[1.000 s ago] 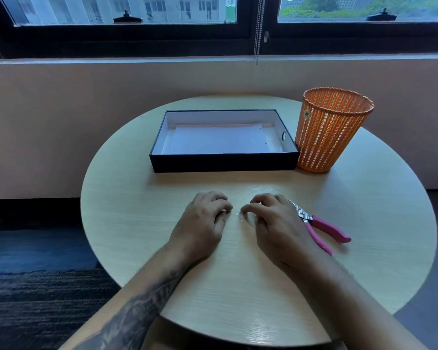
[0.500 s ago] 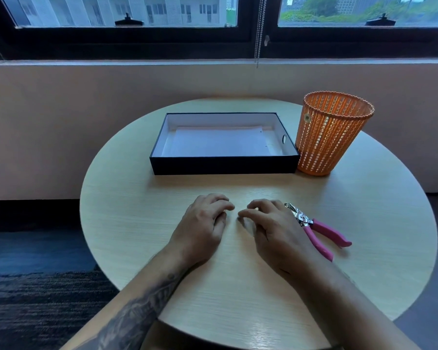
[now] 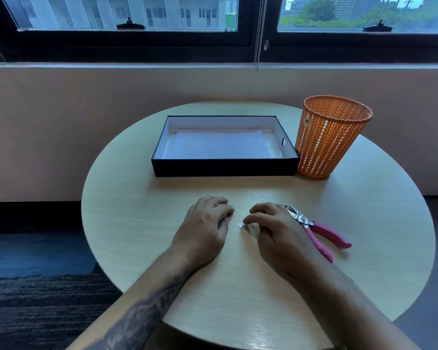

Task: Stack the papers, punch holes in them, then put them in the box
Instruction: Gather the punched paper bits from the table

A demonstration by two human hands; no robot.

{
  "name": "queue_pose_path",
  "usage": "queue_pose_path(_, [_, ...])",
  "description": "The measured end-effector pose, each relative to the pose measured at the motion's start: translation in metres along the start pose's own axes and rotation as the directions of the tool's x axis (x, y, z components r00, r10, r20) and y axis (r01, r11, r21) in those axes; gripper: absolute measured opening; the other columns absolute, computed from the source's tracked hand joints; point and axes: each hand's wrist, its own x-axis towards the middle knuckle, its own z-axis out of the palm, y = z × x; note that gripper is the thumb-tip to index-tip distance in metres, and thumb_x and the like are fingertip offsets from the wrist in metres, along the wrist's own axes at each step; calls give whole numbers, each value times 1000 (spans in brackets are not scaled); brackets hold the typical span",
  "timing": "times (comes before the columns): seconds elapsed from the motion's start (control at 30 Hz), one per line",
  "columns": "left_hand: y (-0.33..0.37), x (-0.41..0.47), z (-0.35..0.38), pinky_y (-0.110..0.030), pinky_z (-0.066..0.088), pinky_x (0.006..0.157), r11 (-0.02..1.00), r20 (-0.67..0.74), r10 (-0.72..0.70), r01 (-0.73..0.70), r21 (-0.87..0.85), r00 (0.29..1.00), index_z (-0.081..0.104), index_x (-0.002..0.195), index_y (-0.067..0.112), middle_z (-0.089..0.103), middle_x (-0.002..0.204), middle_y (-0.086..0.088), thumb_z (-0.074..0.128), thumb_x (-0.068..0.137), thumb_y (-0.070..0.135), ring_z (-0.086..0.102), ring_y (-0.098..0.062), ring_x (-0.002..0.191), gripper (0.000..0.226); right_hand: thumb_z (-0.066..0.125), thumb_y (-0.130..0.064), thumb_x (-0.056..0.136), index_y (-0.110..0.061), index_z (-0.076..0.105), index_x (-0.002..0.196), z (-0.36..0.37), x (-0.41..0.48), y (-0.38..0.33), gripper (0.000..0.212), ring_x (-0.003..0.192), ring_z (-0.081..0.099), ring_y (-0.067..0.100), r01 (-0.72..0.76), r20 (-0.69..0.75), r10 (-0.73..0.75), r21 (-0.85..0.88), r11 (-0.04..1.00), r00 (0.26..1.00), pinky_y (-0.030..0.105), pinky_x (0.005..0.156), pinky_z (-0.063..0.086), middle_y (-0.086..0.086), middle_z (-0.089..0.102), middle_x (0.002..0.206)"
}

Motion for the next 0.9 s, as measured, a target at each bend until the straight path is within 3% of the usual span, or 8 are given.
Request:
queue_pose_path(0.13, [1,0,1,-29,35,104,1000,-7,-4,4,-7,1000,71,111,22,63,124,7,56,97,25,49,-12,121,21,54,-11,89,-23,73,103,-6,2,-4,26,103,57,2,-87,-25,90,77,993,996,21,85,47,-14,61,104])
queue_pose_path(0.27, [1,2,0,-28,34,103,1000,-11,-6,6,-2,1000,71,109,22,63,124,7,56,97,25,49,-12,120,20,60,-36,93,-25,72,99,-11,13,-12,17,95,56,14,-33,129,54,-155,987,990,32,76,47,-8,62,93])
queue_pose_path(0.37, [1,1,0,-27,33,103,1000,-8,-6,6,2,1000,71,109,22,63,124,7,55,97,25,49,-13,120,21,58,-43,92,-27,71,97,-8,19,-21,22,91,59,17,10,132,27,-271,962,991,34,71,47,-7,65,91])
queue_pose_path(0.57, [0,2,1,-28,33,103,1000,-7,-6,6,6,1000,71,108,23,63,124,7,54,96,28,49,-13,120,21,61,-42,90,-22,72,91,-2,32,-32,24,84,65,23,78,142,-20,-418,905,990,30,63,32,0,68,86])
queue_pose_path(0.7, [0,2,1,-25,30,102,1000,-2,-5,5,13,1000,71,109,22,63,124,7,54,96,26,49,-13,120,21,73,-34,79,-22,72,74,3,32,-28,13,62,65,22,136,134,-79,-494,859,988,26,53,29,-2,64,66])
queue_pose_path(0.9, [2,1,-1,-21,26,98,1000,5,-12,12,13,1000,70,109,23,62,125,9,54,97,24,48,-11,119,20,71,-23,78,-17,63,71,7,27,-21,12,60,61,25,166,112,-129,-454,875,985,34,45,47,0,58,64])
